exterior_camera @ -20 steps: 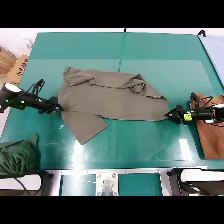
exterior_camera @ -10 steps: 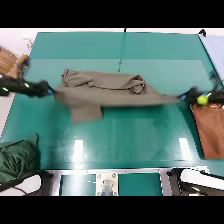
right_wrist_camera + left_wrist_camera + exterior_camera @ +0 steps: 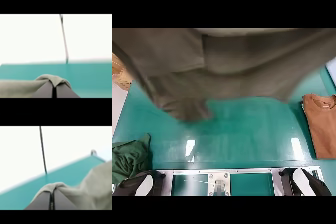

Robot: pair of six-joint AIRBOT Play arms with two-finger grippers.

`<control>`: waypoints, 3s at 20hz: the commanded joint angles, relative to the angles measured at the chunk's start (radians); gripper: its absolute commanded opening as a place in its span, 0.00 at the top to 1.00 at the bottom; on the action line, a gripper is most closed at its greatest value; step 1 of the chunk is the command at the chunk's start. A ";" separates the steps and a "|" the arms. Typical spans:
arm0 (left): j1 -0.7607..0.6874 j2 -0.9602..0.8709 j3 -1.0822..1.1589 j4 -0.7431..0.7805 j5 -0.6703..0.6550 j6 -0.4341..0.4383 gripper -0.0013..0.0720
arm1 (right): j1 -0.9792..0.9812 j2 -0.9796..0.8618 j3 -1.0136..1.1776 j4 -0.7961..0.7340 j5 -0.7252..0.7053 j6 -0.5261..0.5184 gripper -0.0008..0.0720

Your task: Fold the shirts.

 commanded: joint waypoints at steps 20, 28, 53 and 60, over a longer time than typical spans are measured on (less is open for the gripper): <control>-0.076 -0.504 -0.698 -0.158 0.345 0.138 0.95 | 0.274 -0.558 -0.612 0.028 -0.392 -0.181 0.96; -0.198 -0.827 -0.570 -0.192 0.686 0.137 0.95 | 0.282 -1.016 -0.245 0.163 -0.404 -0.169 0.97; -0.196 -0.850 -0.493 0.269 0.219 -0.005 0.95 | 0.230 -1.096 -0.122 -0.264 0.113 -0.025 0.97; -0.198 -0.871 -0.495 0.264 0.200 -0.027 0.95 | 0.234 -1.096 -0.151 -0.301 0.129 0.014 0.92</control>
